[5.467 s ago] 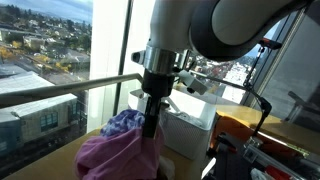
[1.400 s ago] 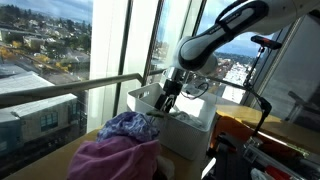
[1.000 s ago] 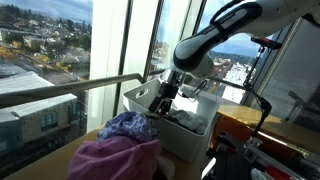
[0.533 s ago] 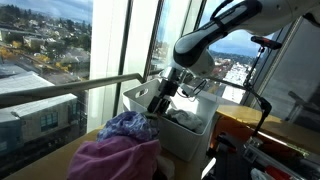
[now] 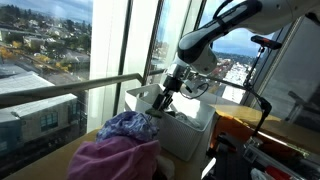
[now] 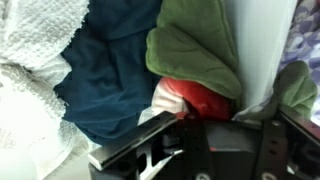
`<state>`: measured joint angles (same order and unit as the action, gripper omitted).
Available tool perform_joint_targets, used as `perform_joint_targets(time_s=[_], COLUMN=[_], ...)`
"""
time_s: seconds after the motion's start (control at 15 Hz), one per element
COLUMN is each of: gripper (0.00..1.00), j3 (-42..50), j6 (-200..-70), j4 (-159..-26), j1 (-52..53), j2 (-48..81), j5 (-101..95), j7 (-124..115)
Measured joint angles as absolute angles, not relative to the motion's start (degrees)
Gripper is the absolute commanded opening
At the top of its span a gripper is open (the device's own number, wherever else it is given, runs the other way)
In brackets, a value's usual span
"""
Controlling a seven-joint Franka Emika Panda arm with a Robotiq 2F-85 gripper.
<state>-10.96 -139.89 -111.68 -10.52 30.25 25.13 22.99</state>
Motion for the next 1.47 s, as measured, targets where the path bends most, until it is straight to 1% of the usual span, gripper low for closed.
perform_joint_targets(time_s=[0.73, 1.2, 1.27, 1.33, 1.47], gripper=[0.00, 0.00, 0.25, 0.28, 0.40], j3=[-10.16, -8.29, -8.18, -8.06, -7.91], j6=[-139.88, -137.08, -136.43, -135.97, -135.72], j4=[-112.56, -110.52, -110.37, -110.34, -110.49], j1=[-11.16, -11.30, -11.22, -11.03, -10.45], j2=[28.56, 17.05, 15.53, 14.37, 13.07], j5=[25.60, 23.11, 23.05, 23.03, 22.99], j7=[24.03, 25.43, 25.60, 25.76, 26.12])
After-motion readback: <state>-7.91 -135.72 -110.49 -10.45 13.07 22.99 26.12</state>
